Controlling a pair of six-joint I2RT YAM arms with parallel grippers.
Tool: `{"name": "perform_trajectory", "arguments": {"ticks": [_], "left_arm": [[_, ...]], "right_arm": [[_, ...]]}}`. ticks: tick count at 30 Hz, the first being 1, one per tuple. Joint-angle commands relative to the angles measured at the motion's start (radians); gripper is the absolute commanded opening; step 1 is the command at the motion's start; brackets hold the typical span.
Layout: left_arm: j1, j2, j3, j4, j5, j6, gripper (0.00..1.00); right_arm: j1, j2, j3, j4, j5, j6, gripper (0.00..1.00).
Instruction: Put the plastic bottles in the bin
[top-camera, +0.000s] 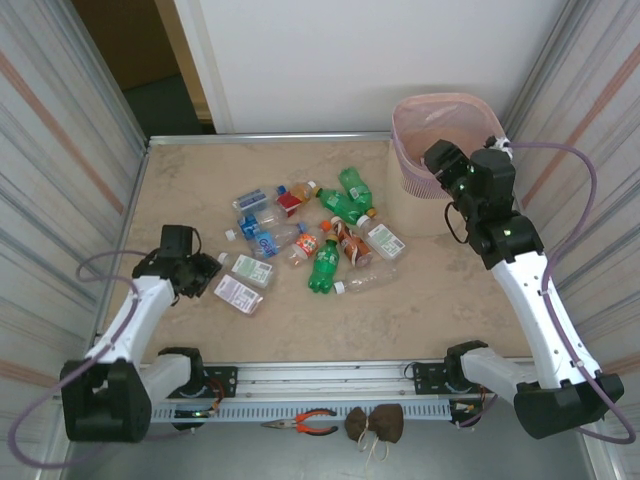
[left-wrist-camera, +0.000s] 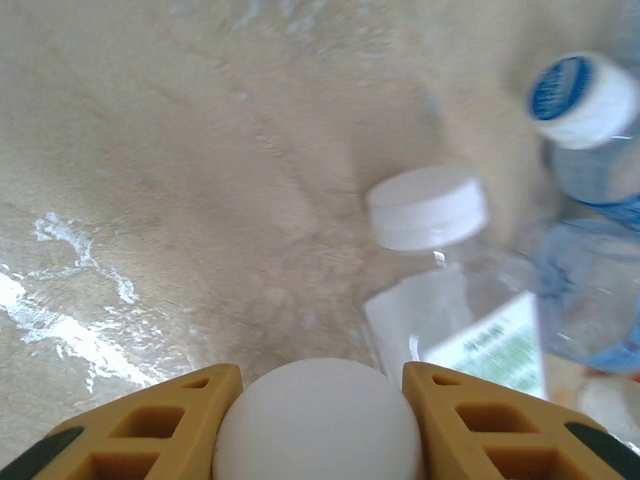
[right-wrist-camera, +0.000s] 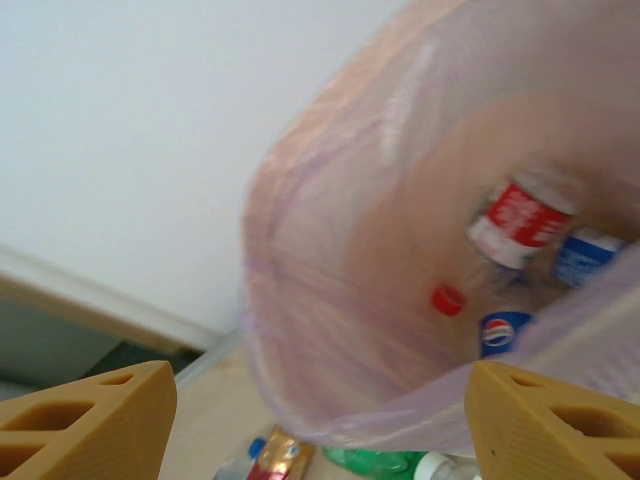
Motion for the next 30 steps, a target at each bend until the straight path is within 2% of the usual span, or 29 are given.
{"name": "perform_trajectory", "arguments": {"ticks": [1, 3, 8, 11, 16, 21, 30], "left_arm": [[0.01, -0.102, 0.037, -0.031, 0.017, 0.081, 0.34], [0.009, -0.156, 0.048, -0.003, 0.055, 0.123, 0.33], [0.008, -0.273, 0.052, 0.162, 0.272, 0.243, 0.32], [0.009, -0.317, 0.047, 0.273, 0.393, 0.286, 0.31], [0.004, -0.336, 0.056, 0.471, 0.566, 0.31, 0.28], [-0.055, -0.334, 0.092, 0.628, 0.656, 0.388, 0.25], [-0.239, -0.286, 0.201, 0.849, 0.828, 0.559, 0.2]], "right_arm": [[0.009, -0.006, -0.005, 0.121, -0.223, -0.163, 0.75], [0.012, 0.009, -0.009, 0.147, -0.314, -0.19, 0.76], [0.029, 0.043, -0.07, 0.299, -0.544, -0.218, 0.78], [0.078, 0.06, -0.075, 0.333, -0.614, -0.263, 0.78], [0.193, 0.07, -0.069, 0.349, -0.655, -0.407, 0.8], [0.301, 0.07, -0.068, 0.369, -0.723, -0.552, 0.83], [0.405, 0.082, -0.053, 0.375, -0.994, -0.658, 0.88]]}}
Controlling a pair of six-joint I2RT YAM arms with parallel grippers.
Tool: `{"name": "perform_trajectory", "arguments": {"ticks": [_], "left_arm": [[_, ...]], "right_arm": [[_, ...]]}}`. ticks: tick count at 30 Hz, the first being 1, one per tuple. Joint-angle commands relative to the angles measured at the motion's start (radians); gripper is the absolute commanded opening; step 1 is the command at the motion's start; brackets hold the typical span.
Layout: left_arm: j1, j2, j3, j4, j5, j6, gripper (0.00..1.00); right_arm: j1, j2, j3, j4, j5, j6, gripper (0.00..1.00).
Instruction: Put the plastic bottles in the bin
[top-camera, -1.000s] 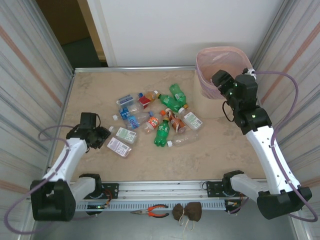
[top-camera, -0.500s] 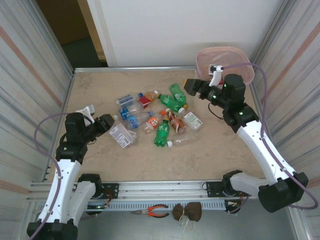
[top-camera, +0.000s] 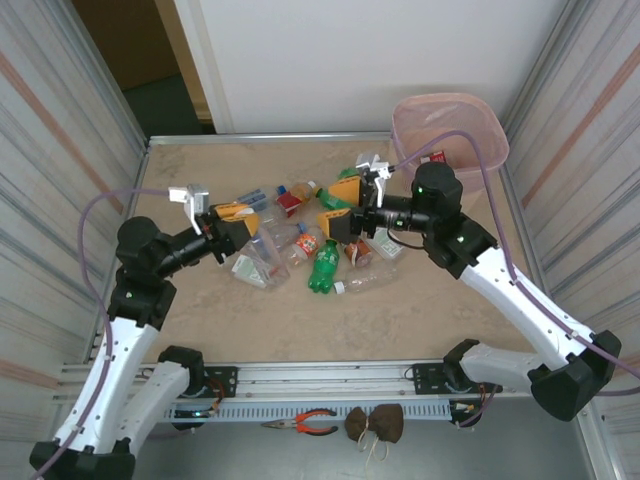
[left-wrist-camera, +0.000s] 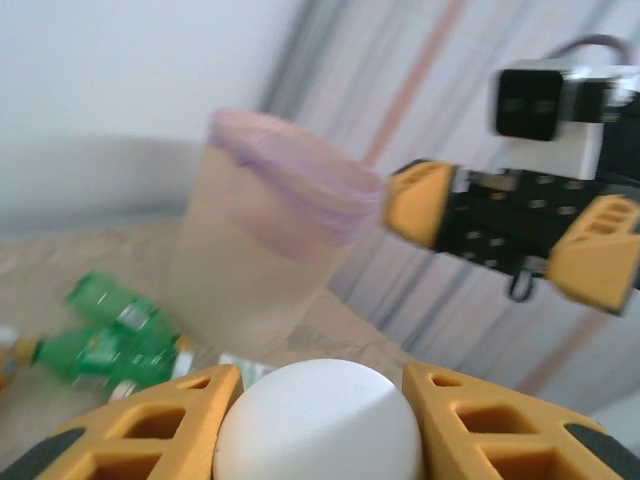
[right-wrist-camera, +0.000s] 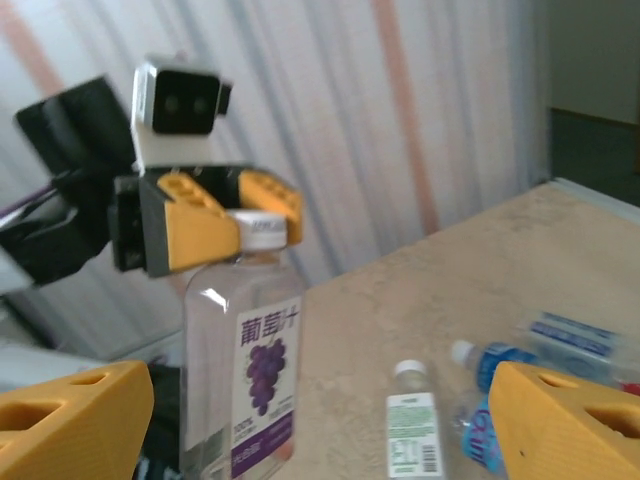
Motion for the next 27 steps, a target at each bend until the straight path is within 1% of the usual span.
{"name": "perform_trajectory", "arguments": {"ticks": [1, 5, 8, 12, 16, 20, 23, 27], "left_arm": [[-0.061, 0.024, 0.075, 0.149, 0.129, 0.105, 0.19], [-0.162, 0.063, 0.153, 0.143, 0.18, 0.171, 0.15], [-0.234, 0.094, 0.207, 0.136, 0.195, 0.207, 0.13], [-0.325, 0.129, 0.269, 0.1, 0.194, 0.277, 0.13], [-0.384, 0.158, 0.32, 0.067, 0.181, 0.321, 0.13], [-0.412, 0.168, 0.347, 0.042, 0.099, 0.365, 0.13], [-0.414, 0.172, 0.346, 0.086, 0.066, 0.379, 0.13], [-0.415, 0.187, 0.365, 0.09, 0.077, 0.387, 0.13]], "right_arm": [[0.038, 0.006, 0.022, 0.036, -0.148, -0.085, 0.89], [0.091, 0.001, 0.04, 0.033, -0.202, -0.121, 0.95], [0.134, 0.0, 0.053, 0.028, -0.208, -0.154, 1.0], [0.171, 0.012, 0.074, 0.023, -0.217, -0.165, 0.99], [0.201, 0.024, 0.076, 0.02, -0.21, -0.159, 0.99], [0.226, 0.028, 0.077, 0.001, -0.206, -0.159, 0.98], [0.24, 0.017, 0.057, 0.005, -0.185, -0.154, 0.96], [0.247, 0.008, 0.054, 0.01, -0.175, -0.137, 0.87]]}}
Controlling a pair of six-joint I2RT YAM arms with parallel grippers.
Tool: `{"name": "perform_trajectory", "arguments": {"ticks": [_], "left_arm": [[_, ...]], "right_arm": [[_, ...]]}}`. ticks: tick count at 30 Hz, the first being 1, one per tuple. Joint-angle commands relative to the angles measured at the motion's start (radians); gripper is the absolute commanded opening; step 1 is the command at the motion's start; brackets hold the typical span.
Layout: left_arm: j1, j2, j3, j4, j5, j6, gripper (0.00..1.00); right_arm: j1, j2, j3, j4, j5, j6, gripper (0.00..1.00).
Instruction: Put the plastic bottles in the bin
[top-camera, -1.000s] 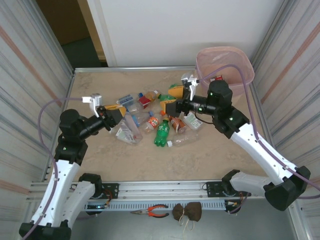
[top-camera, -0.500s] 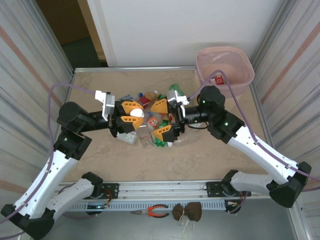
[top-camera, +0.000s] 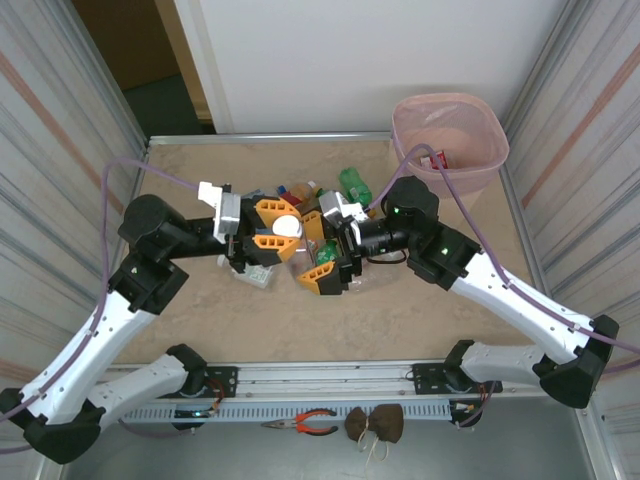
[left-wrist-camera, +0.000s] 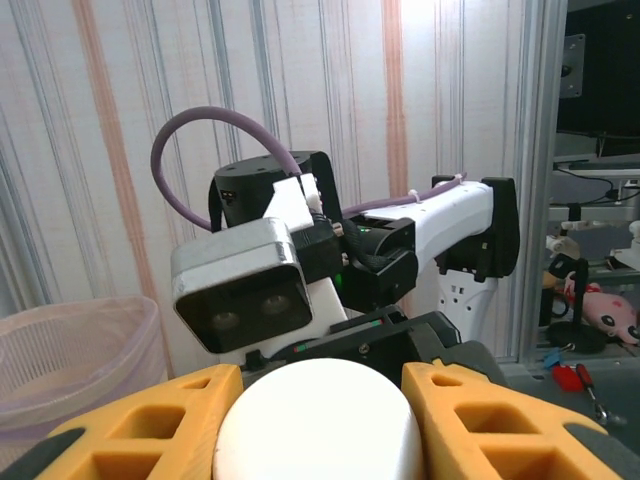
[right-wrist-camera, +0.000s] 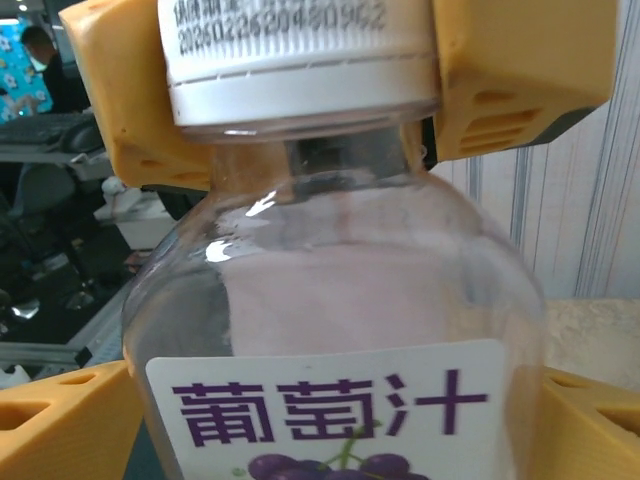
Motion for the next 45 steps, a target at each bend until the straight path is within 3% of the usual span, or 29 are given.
{"name": "perform_trajectory", "arguments": {"ticks": [1, 9, 17, 21, 26, 34, 45], "left_arm": [[-0.005, 0.006, 0.037, 0.048, -0.014, 0.03, 0.13], [-0.007, 0.034, 0.04, 0.095, -0.026, 0.011, 0.15], [-0.006, 0.019, 0.025, 0.085, -0.072, 0.023, 0.35], [-0.007, 0.001, 0.014, 0.065, -0.122, 0.035, 0.54], [-0.007, -0.037, -0.004, 0.024, -0.177, 0.064, 0.68], [-0.007, -0.099, -0.04, -0.089, -0.322, 0.101, 0.72], [-0.005, -0.133, -0.093, -0.197, -0.458, 0.107, 0.72]], "right_arm": [[0.012, -0.02, 0.007, 0.005, 0.006, 0.001, 0.85], [0.022, -0.027, 0.019, -0.008, 0.029, 0.016, 0.72], [0.023, -0.027, 0.035, -0.026, 0.063, 0.014, 0.61], [0.02, -0.032, 0.038, -0.033, 0.11, 0.006, 0.59], [-0.007, -0.043, 0.045, -0.045, 0.187, 0.007, 0.56], [-0.146, -0.044, 0.104, -0.152, 0.324, 0.016, 0.54], [-0.458, 0.057, 0.277, -0.313, 0.548, 0.066, 0.51]]}}
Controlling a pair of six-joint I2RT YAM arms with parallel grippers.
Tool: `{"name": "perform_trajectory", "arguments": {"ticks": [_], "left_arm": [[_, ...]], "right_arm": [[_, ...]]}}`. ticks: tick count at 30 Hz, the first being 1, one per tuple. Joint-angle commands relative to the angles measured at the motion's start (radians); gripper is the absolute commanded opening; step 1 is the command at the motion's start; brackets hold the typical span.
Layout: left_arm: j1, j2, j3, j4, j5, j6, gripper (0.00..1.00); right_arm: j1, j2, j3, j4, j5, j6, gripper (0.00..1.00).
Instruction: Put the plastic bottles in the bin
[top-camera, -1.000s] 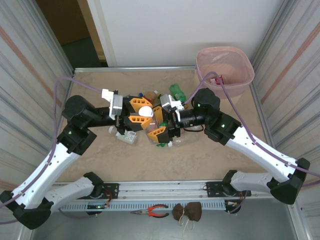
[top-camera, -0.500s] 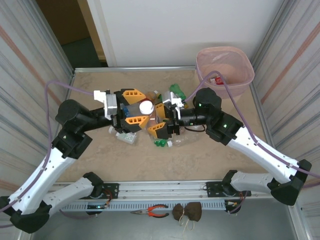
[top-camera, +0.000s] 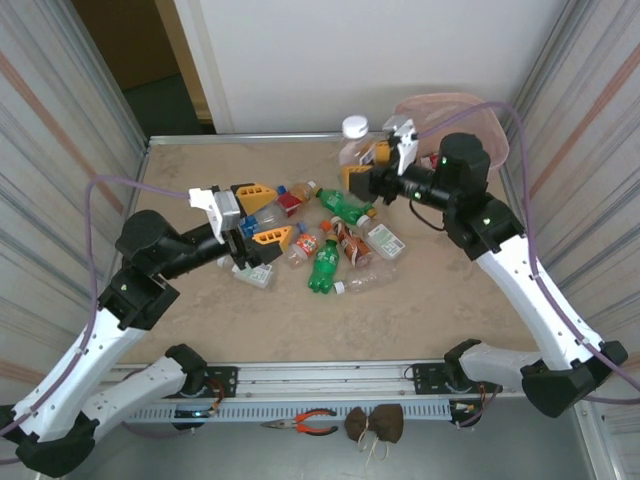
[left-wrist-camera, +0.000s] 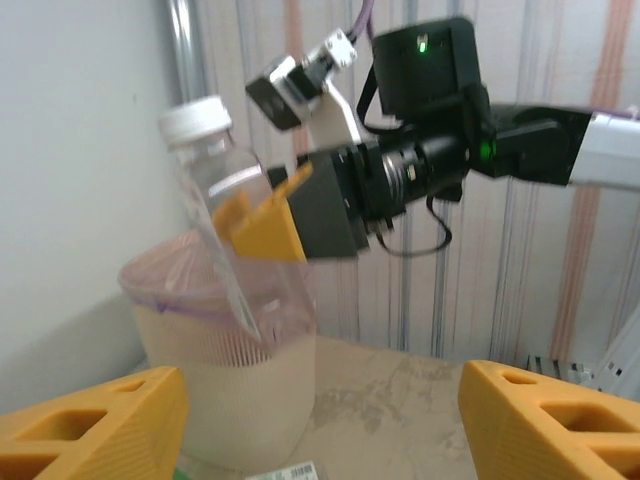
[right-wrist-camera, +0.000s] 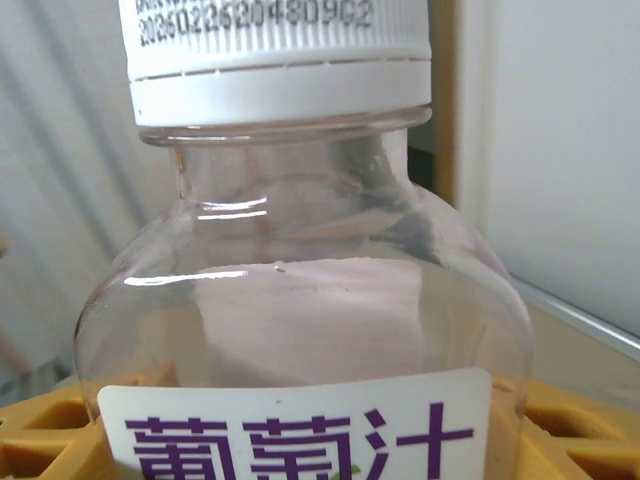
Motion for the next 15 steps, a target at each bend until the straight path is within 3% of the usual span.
{"name": "perform_trajectory", "arguments": {"ticks": [1, 8, 15], "left_arm": [[0.001, -0.02, -0.016, -0.029, -0.056, 0.019, 0.72], [0.001, -0.021, -0.037, -0.045, -0.073, 0.02, 0.71], [0.002, -0.028, -0.061, -0.018, -0.056, 0.012, 0.71]], "right_arm": [[-0.087, 0.05, 0.085, -0.067, 0.095, 0.044, 0.51], [-0.24, 0.18, 0.257, -0.177, 0.165, 0.035, 0.48], [-0.328, 0.342, 0.46, -0.382, 0.18, -0.064, 0.49]]}}
